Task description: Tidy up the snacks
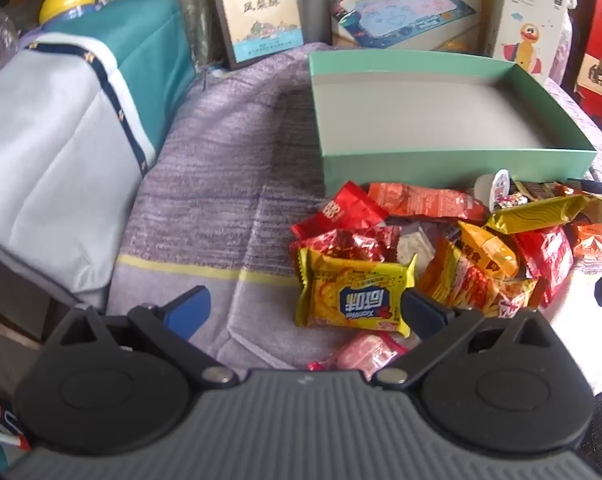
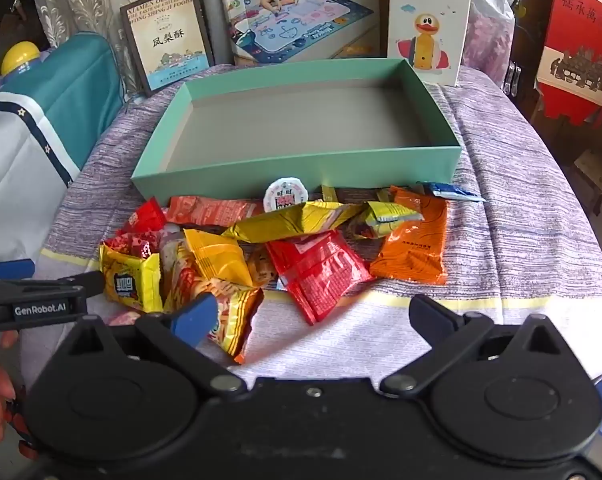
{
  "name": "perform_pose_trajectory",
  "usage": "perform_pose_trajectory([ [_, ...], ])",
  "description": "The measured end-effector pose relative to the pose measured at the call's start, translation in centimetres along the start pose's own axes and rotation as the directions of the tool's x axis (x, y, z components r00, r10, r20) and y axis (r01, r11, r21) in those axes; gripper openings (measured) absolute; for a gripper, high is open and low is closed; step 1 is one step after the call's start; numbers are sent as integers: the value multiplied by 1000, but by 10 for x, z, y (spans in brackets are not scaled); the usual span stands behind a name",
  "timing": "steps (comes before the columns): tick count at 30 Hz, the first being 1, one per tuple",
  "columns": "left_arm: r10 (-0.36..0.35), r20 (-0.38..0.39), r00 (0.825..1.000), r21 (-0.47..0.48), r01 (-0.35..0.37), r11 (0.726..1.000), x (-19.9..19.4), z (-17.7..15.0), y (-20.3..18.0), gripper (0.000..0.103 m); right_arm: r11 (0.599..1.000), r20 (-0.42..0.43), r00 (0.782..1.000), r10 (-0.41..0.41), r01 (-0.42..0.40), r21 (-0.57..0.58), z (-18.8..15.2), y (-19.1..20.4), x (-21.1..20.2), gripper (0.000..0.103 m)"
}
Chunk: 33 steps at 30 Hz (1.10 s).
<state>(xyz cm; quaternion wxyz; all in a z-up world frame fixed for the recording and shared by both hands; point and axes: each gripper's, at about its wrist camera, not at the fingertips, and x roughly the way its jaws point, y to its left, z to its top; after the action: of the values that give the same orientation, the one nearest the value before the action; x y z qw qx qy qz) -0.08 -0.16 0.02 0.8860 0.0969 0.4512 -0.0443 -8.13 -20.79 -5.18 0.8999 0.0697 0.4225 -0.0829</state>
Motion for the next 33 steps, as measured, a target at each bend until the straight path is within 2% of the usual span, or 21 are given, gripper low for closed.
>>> perform_pose_trajectory([
  [2,-13,11,1000,12,13,1000,-4,-1,-4,103,1000,-2,1000,-4,4,0,0,0,0,103],
  [3,-43,24,999,-6,43,999,-2,-9,-1,103,1000,-4,1000,-6,6,3,1,-1,0,103],
  [4,-49,-3,999,-18,49,999,1,-6,2,103,1000,-5,1000,-8,8,5,1,-1,-1,103],
  [22,-68,10,998,6,68,998,-16,-1,5,103,999,22,999,-37,37,-4,-2,1,-9,103],
  [33,-67,16,998,15,67,998,-26,1,11,103,1000,45,999,-28,28,-2,-4,0,-22,103],
])
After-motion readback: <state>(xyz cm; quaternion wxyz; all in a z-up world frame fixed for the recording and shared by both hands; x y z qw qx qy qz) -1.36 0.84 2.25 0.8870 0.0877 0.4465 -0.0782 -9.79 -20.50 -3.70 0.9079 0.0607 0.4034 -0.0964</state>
